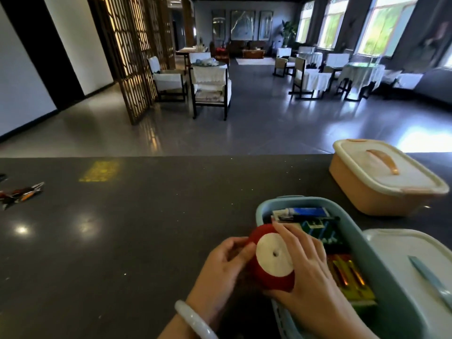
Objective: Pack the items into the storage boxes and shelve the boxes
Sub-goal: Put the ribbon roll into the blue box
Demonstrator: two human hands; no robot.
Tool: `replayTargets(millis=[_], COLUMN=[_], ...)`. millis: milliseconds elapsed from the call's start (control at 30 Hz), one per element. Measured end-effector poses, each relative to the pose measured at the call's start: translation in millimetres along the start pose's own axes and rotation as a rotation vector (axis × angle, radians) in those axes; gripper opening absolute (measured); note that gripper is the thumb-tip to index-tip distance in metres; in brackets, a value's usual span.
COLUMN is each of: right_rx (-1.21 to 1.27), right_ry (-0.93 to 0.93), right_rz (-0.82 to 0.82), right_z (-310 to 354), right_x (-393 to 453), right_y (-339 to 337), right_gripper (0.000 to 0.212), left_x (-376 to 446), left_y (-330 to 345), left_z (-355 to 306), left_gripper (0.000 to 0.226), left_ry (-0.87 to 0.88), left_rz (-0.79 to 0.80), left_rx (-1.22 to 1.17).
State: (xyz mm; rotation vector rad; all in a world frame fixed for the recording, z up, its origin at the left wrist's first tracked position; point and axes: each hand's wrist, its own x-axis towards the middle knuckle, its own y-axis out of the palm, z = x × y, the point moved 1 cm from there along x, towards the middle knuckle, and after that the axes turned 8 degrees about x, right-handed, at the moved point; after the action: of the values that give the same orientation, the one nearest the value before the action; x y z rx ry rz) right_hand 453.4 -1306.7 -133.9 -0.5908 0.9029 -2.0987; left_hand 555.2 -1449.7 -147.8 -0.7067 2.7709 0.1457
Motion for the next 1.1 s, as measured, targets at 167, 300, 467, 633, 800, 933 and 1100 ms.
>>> replayTargets(millis=[167,300,467,633,800,933,1100], right_rx=[0.108,0.366,0.704,0.857,0.835,0.762,0.631], right_ry=[0.010,0.154,0.362,0.484,0.460,0.456,0.423], right_rz=[-0.037,-0.061,-0.102,-0.003,-0.081,-0.157,-0.185], right_z=[-34,-61,-70,-64,-72,-76,-73], right_x=[-15,-22,-18,-11,-12,-14,-16], right_y=[-19,-34,-46,-49,-52,-51,-43], right_gripper=[0.113,0.104,0.071,0.043,0.029,0.027,0.033], left_x=[7,13,16,18,21,31,33], left_y=[37,51,63,73,69,69,77], left_z=[4,6,8,6,10,24,41], left_gripper=[0.036,0.042,0.036,0.046,0.035,0.043,0.043], left_ry=[-0.005,0.049,0.078,0.137,0.247,0.168,0.069], left_rz=[-0.044,-0.139,-0.205,-0.185,-0.440,-0.388,-0.355], left_rx=[0.062,0.087,0.000,0.021,0.496,0.546,0.414])
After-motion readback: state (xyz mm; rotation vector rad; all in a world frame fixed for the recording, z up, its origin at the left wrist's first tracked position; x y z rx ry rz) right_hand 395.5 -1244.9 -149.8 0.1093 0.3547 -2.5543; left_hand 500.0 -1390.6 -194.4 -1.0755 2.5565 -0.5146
